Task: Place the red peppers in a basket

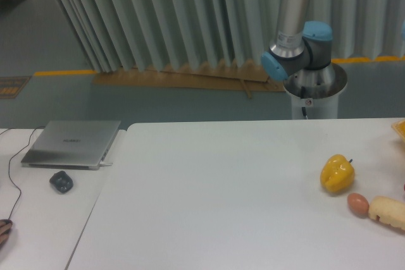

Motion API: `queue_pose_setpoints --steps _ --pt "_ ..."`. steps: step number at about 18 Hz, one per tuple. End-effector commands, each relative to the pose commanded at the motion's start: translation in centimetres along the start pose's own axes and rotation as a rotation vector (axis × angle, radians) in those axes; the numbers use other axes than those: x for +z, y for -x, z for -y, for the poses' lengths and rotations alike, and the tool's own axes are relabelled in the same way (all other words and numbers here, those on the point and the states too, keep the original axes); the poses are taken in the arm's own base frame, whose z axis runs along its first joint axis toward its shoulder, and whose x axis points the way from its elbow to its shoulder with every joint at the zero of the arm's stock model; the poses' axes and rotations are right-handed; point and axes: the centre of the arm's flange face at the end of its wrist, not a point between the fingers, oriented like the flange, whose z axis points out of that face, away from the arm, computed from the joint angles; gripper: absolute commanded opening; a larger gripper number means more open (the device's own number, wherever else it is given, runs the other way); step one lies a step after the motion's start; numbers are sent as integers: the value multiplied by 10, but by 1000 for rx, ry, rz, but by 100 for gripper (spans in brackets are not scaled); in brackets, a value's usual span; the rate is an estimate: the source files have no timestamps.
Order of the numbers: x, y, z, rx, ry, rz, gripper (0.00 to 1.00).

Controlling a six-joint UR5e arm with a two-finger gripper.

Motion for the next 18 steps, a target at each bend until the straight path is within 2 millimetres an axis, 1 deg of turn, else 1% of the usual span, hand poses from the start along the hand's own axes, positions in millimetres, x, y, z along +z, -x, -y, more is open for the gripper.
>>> queue_pose_setpoints --steps 2,6,8,12,18 --pt "-9 -1 7 -27 -7 -4 100" --pt "-12 2 12 -32 -4 -3 100" --pt "-10 2 12 -32 -7 -6 100" --pt "-11 2 9 -29 -4 -2 100" --pt "-11 2 12 -37 -5 -4 100"
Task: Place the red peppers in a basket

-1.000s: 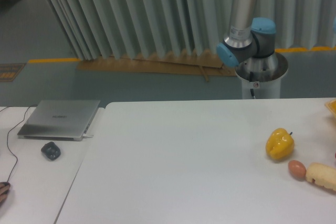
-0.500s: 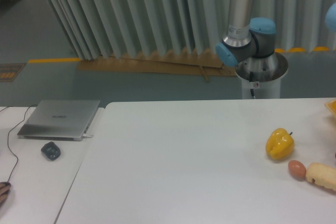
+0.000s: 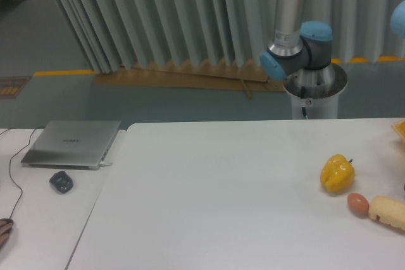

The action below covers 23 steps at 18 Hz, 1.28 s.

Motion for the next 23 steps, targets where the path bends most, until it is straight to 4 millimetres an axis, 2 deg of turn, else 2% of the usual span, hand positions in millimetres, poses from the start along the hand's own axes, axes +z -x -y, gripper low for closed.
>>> queue_pose_setpoints --steps 8,18,23 --pt "1 2 4 -41 -4 -3 100" --pt "-2 26 38 -127 -10 1 100" --pt "0 39 43 -131 -6 4 100"
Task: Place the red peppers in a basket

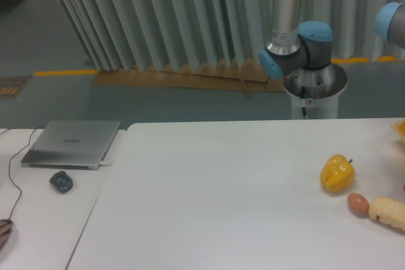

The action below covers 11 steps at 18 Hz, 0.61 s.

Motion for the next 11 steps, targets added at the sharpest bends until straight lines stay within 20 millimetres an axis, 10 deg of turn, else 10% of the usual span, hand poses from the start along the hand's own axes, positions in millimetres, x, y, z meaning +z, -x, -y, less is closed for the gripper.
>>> queue_pose_setpoints --steps 11 --pt "14 17 20 63 0 -19 100"
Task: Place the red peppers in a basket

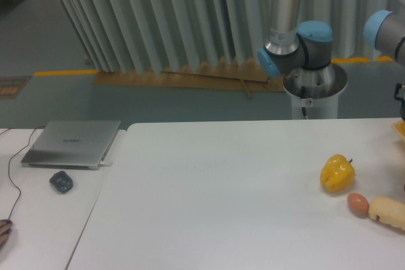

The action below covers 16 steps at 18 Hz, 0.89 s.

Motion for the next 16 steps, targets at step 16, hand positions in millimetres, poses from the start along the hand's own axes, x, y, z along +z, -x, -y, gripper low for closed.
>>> queue_pose_setpoints --steps 16 --pt "22 35 -4 389 29 18 100"
